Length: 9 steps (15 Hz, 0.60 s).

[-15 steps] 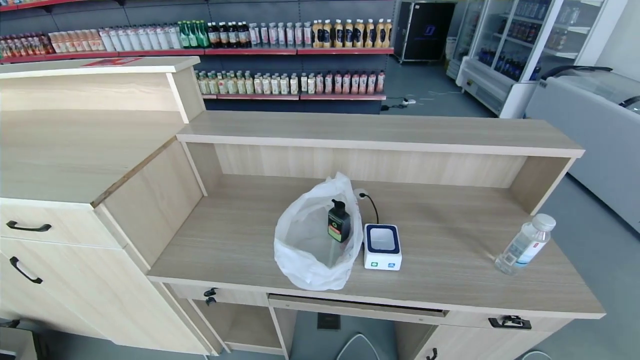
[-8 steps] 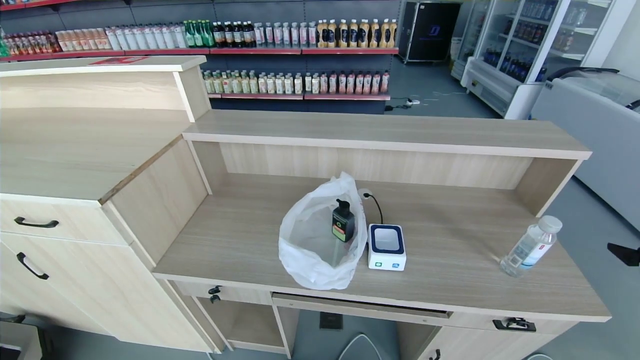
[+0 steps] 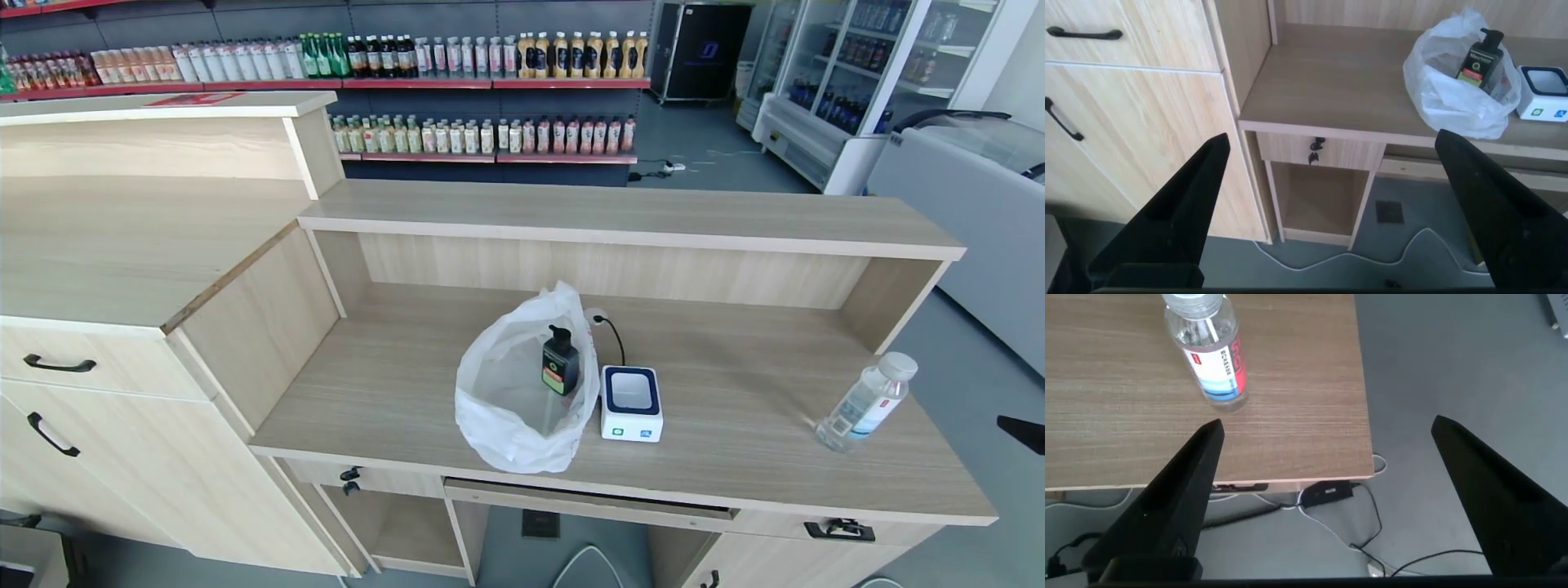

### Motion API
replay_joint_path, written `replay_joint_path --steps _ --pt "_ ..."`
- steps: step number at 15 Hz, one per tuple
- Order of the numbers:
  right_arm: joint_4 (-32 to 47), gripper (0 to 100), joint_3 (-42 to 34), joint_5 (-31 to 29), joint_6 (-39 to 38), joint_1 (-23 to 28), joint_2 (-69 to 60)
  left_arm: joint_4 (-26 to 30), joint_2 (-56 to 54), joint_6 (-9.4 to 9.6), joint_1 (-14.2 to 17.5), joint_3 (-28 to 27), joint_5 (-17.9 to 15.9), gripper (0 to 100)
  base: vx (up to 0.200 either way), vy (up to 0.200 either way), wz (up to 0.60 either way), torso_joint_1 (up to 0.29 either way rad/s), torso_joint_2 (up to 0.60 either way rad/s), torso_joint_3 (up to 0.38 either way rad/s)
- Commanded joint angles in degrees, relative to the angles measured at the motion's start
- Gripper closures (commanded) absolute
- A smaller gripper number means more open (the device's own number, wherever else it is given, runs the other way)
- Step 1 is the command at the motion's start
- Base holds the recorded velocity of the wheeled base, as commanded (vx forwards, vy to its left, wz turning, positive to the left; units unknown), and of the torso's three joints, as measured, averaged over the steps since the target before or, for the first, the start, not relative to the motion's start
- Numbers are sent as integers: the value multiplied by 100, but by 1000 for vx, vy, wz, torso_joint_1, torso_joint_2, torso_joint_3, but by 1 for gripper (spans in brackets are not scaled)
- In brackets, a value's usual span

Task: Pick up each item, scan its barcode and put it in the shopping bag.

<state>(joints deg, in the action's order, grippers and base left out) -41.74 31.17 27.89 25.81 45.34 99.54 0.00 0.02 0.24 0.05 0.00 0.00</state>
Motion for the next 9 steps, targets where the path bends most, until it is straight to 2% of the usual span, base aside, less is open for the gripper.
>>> replay_joint_path --steps 1,9 --pt "34 0 -261 155 -6 81 -558 0 -2 2 4 0 0 0 0 0 0 0 0 0" --pt "26 0 -436 269 -67 -25 -690 0 -2 2 4 0 0 0 0 0 0 0 0 0"
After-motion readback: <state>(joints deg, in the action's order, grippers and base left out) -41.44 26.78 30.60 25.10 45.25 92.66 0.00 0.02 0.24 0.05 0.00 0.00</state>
